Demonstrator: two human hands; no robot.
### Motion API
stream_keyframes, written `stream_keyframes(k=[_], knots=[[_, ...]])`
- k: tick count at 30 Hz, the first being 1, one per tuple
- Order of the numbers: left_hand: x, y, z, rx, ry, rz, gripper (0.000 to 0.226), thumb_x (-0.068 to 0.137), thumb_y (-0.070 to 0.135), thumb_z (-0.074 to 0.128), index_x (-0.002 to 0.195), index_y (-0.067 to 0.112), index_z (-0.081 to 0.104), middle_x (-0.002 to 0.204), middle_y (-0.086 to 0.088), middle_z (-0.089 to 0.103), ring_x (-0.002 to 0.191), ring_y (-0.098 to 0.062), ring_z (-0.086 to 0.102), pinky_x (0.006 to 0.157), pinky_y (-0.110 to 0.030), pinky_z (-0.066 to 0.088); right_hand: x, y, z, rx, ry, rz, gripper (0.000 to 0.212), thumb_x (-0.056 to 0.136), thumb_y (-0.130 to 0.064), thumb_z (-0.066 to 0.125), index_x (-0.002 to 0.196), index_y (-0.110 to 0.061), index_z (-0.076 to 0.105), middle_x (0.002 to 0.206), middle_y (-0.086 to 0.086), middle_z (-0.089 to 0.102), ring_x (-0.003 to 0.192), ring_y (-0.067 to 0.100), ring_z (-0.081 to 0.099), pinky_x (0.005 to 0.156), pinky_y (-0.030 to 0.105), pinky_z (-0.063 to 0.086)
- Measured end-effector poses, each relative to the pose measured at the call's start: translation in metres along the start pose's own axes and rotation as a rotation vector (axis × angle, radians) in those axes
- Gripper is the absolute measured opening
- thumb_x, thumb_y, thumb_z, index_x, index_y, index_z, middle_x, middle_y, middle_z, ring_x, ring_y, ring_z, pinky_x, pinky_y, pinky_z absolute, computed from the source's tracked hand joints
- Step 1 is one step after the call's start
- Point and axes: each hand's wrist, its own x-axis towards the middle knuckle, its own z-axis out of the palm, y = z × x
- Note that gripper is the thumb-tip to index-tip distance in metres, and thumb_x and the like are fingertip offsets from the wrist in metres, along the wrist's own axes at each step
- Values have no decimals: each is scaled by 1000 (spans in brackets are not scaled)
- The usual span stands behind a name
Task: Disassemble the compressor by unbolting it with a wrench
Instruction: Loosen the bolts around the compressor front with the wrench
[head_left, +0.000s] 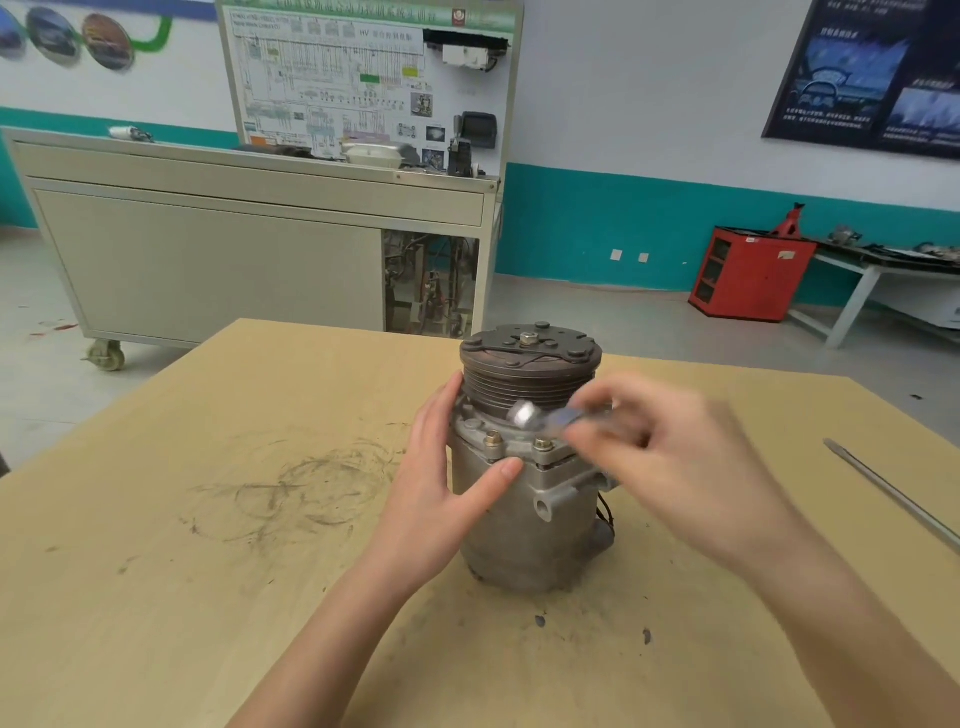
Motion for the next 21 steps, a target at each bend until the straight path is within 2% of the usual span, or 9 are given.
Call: stream_keyframes(k=[2,5,8,12,15,21], knots=[[0,1,0,-5,0,6,84,73,68,57,145,49,20,148,28,30,137,9,29,115,-36,34,-4,-2,13,-137,-46,23,26,72,-53,60,83,-31,65,47,-9,47,51,9,43,56,30,35],[0,1,0,-14,0,3,85,73,68,58,147,47,20,148,29,30,137,8,29,115,-38,34,-3,-2,20,-169,22,45,13,80,-40,68,84,-27,67,44,-11,36,52,9,37,57,33,35],[1,-1,1,-20,-2,5,84,73,68,58,146,49,20,148,28,30,138,6,30,115,-39,34,1,0,20,-157,31,40,8,82,-29,69,77,-24,66,45,-11,34,55,11,36,59,36,35],[1,-2,1,-18,0,9,81,73,70,58,142,54,18,147,32,28,137,8,30,114,-35,34,5,2,18,-140,1,10,5,83,-26,69,80,-22,69,44,-14,42,52,6,37,57,31,31],[1,-2,1,-15,1,8,81,73,69,58,142,53,19,146,33,28,137,8,30,114,-34,34,5,3,18,-123,-10,-13,3,84,-23,69,81,-22,69,50,-26,48,51,5,40,56,28,30],[1,-1,0,1,3,1,90,73,67,58,150,37,23,148,23,32,137,7,31,114,-39,34,10,6,13,-27,-68,-16,11,86,-18,65,76,-21,67,46,-11,45,53,10,41,60,31,41]])
